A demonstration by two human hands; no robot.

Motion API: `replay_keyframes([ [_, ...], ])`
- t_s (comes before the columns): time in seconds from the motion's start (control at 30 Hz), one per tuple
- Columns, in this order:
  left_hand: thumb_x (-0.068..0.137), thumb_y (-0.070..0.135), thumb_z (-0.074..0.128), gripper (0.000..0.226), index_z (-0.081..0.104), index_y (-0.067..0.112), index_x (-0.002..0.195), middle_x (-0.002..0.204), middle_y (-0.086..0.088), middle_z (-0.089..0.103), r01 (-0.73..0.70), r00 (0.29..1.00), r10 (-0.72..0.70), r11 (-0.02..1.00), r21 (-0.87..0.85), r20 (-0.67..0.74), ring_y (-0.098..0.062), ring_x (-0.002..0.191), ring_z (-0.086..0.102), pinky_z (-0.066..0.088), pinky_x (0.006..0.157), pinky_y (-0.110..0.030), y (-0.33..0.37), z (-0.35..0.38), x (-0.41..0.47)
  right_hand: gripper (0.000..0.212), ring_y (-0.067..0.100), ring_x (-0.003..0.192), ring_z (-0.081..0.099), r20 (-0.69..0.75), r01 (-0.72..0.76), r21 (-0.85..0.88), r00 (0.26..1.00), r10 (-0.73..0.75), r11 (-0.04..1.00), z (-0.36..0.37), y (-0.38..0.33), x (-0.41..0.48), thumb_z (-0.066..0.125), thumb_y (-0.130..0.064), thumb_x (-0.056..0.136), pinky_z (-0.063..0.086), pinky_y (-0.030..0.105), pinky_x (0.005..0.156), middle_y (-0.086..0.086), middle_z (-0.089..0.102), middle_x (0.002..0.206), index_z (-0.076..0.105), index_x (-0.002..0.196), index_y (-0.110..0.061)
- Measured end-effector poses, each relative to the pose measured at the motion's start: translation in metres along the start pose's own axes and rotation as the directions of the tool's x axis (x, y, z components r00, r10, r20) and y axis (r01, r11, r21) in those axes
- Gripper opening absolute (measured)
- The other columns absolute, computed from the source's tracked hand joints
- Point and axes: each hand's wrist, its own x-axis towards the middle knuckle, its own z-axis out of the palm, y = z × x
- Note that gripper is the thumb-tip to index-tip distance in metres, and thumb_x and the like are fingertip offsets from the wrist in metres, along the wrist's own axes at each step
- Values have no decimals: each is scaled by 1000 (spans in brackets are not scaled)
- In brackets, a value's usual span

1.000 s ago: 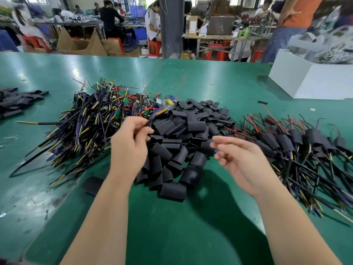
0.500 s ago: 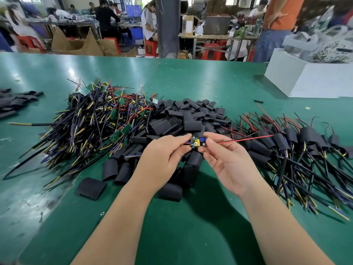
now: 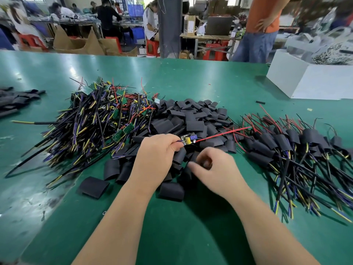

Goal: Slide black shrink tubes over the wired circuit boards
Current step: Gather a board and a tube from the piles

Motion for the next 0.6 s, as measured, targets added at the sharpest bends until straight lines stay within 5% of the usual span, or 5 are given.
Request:
replay_keyframes([
  [0.1,86,16,60,17,73,5,84,72,-3,70,-2,1000,2,1000,1,-21,-23,69,64,44,69,-35,-2,0,0,49,14,71,54,155,-9,-207,987,42,978,4,-6,-7,71,-63,66,36,30,57,-12,53,72,43,84,-28],
  [0.27,87,16,59,16,72,7,82,69,1,68,-2,1000,2,1000,-1,-27,-25,67,62,49,65,-46,-6,0,0,38,12,79,56,125,-2,43,992,-4,999,6,-7,-9,76,-24,75,42,18,64,-10,60,86,46,97,-28],
  [0.4,86,17,58,15,71,11,83,69,9,66,33,995,-35,999,-23,-89,-7,66,58,48,66,-38,-6,-1,0,30,1,60,48,-10,-53,185,998,56,981,3,-5,-3,73,-15,72,37,9,53,-11,55,68,46,78,-25],
  [0.5,87,14,58,14,71,11,85,69,12,66,55,994,-63,995,-80,-91,10,62,53,39,64,-13,-7,-5,0,33,16,58,44,-26,-192,531,970,242,826,-4,3,4,66,4,72,36,26,52,-3,66,72,43,68,-19],
  [0.6,88,12,57,14,72,10,88,69,12,66,57,994,-69,988,-146,-82,14,65,54,33,62,-2,-8,-7,1,36,15,52,48,37,-258,760,933,357,597,-18,11,9,60,15,76,32,20,43,3,72,74,44,70,-16],
])
